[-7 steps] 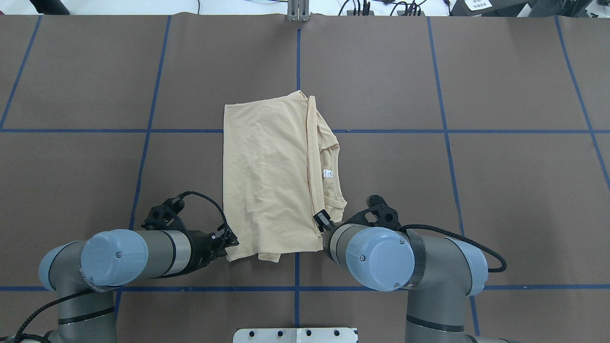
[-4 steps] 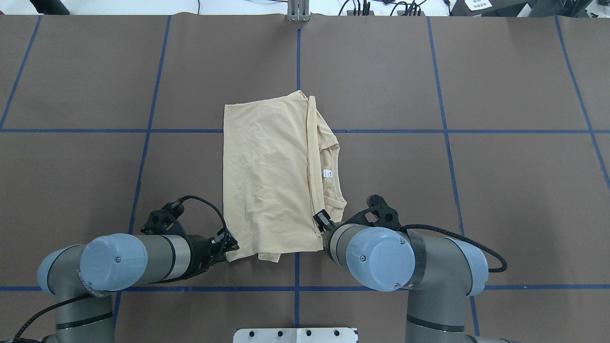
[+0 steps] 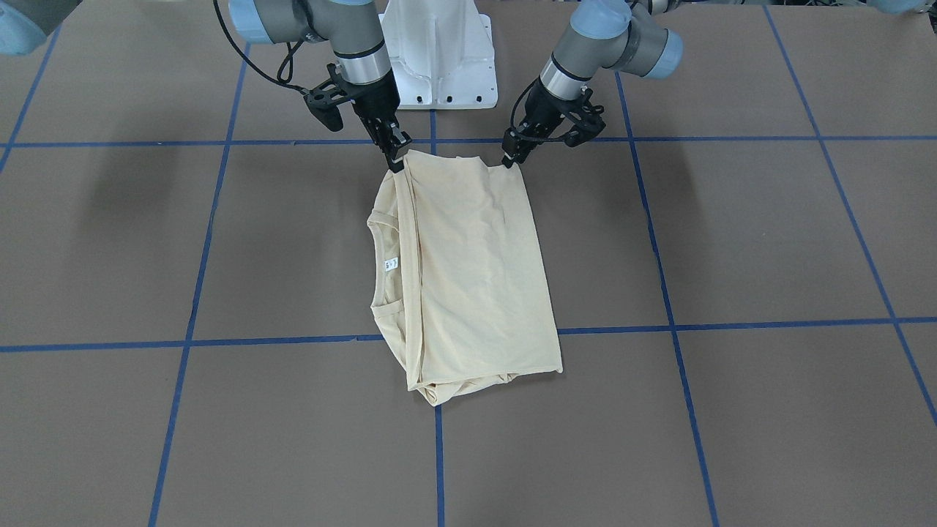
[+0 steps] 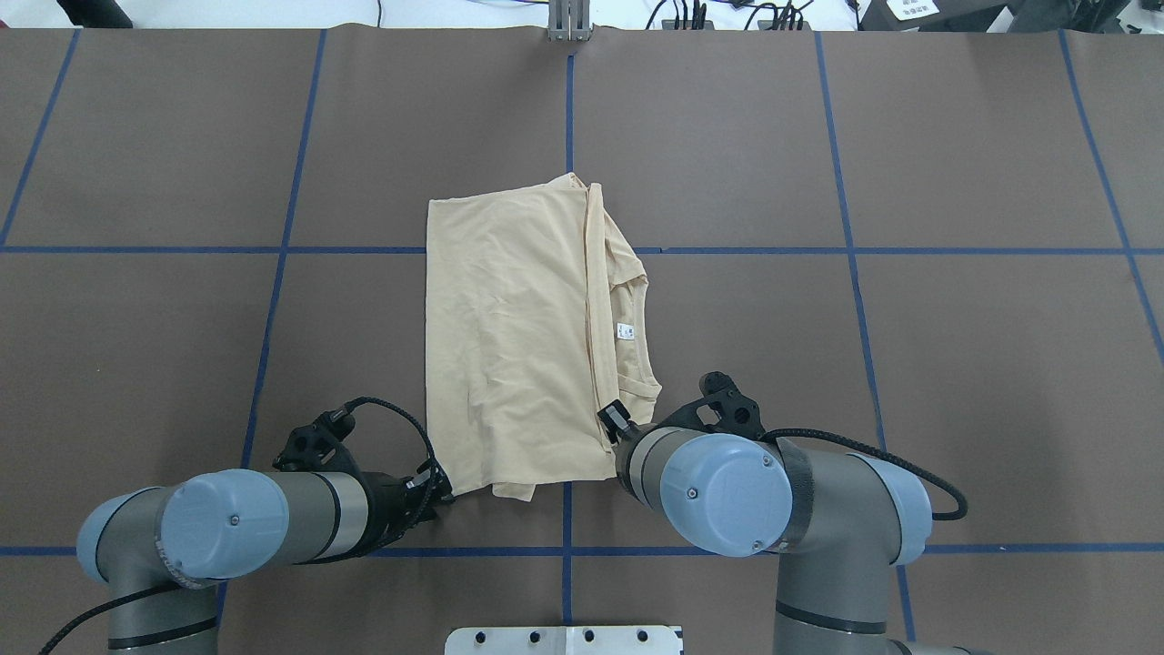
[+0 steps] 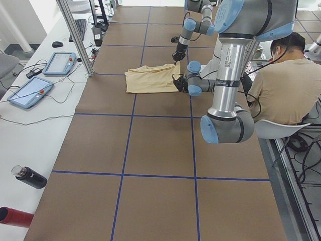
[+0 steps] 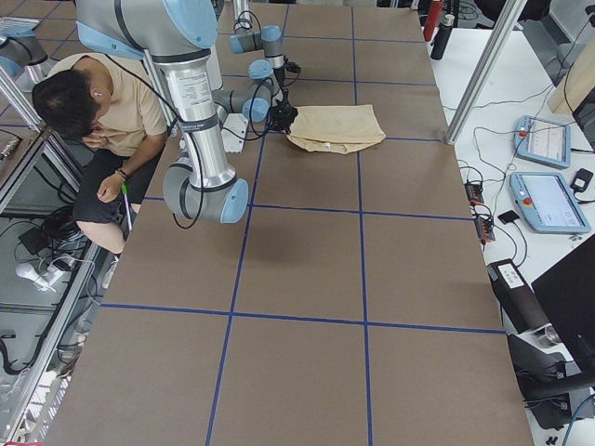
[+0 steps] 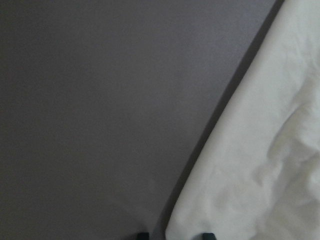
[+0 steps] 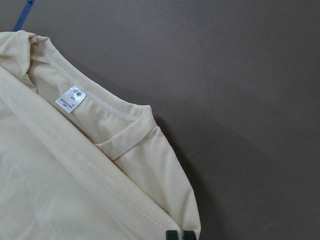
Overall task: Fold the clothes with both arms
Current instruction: 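Grasp the shirt's near edge with both grippers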
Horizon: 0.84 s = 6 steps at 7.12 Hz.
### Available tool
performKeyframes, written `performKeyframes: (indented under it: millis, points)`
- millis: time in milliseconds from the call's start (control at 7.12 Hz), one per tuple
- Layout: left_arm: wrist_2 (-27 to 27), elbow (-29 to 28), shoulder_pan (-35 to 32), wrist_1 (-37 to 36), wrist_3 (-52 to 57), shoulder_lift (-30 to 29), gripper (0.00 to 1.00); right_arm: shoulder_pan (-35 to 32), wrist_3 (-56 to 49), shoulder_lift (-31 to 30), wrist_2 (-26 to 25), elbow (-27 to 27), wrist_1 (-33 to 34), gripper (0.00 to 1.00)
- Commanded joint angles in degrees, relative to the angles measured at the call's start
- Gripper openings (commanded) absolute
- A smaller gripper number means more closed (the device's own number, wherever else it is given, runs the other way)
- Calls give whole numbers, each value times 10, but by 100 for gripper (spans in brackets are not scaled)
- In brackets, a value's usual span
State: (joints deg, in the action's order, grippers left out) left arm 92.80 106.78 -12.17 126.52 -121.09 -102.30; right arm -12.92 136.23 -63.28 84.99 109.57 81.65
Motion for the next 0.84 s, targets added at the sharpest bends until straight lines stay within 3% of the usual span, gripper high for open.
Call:
performKeyframes:
  millis: [0,421,562,702]
  points:
    - [1,11,0,0,0,2,0,0,-1,-1,0,0,0,0]
    - [2,80,-1,0,0,35,0,-3,3,-14,-1,26,1,0]
    - [3,124,-1,0,-1,55,0,7,12,-43,-1,90,35,0]
    - [39,194,-6,-20,-1,81,0,13,27,-42,0,163,122,0]
